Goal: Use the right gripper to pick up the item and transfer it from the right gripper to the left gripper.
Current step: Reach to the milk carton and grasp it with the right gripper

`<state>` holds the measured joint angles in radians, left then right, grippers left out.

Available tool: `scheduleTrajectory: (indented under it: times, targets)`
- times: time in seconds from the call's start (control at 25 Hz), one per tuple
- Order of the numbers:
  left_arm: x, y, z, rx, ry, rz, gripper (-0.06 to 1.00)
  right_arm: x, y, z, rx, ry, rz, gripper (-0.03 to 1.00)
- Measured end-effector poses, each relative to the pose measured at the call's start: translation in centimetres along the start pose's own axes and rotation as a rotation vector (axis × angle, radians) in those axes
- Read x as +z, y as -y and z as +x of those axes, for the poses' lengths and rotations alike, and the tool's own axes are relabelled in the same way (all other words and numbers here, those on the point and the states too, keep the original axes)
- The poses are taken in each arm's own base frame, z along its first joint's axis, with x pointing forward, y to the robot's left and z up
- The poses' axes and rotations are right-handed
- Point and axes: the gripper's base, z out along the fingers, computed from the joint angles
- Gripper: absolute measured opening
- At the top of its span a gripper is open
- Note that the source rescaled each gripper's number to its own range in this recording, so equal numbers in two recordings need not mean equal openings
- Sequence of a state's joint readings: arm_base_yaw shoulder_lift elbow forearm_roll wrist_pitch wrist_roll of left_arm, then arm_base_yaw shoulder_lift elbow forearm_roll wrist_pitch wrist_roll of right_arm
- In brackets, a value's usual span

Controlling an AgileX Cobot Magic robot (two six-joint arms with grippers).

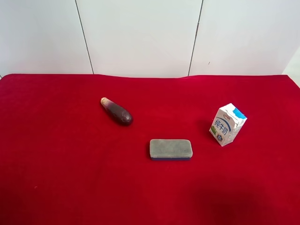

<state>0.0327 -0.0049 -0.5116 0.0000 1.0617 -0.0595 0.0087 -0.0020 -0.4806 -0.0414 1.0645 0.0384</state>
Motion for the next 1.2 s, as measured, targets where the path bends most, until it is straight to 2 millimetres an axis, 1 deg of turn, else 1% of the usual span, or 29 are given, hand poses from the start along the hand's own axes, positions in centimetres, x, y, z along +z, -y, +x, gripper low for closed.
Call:
scheduleTrajectory:
  times: [0.64, 0.76, 0.84, 1.0, 1.12, 1.2]
  targets:
    - [0.0, 0.0, 0.0, 0.0, 0.0, 0.0, 1.0, 0.0, 0.0, 0.0, 0.0, 0.0, 0.0, 1.0]
    - [0.0, 0.0, 0.0, 0.0, 0.0, 0.0, 1.0, 0.4, 0.0, -0.4, -0.001, -0.036, 0.001, 1.0]
    - [0.0, 0.0, 0.0, 0.0, 0.0, 0.0, 1.0, 0.9, -0.1, -1.2, -0.003, -0.081, 0.002, 1.0]
    - [0.0, 0.0, 0.0, 0.0, 0.0, 0.0, 1.0, 1.8, -0.1, -4.7, -0.013, -0.169, 0.013, 1.0]
    - [0.0, 0.0, 0.0, 0.0, 0.0, 0.0, 1.0, 3.3, -0.1, -7.8, -0.021, -0.245, 0.021, 1.0]
    - [0.0, 0.0, 0.0, 0.0, 0.0, 0.0, 1.0, 4.9, -0.2, -9.9, -0.028, -0.3, 0.025, 1.0]
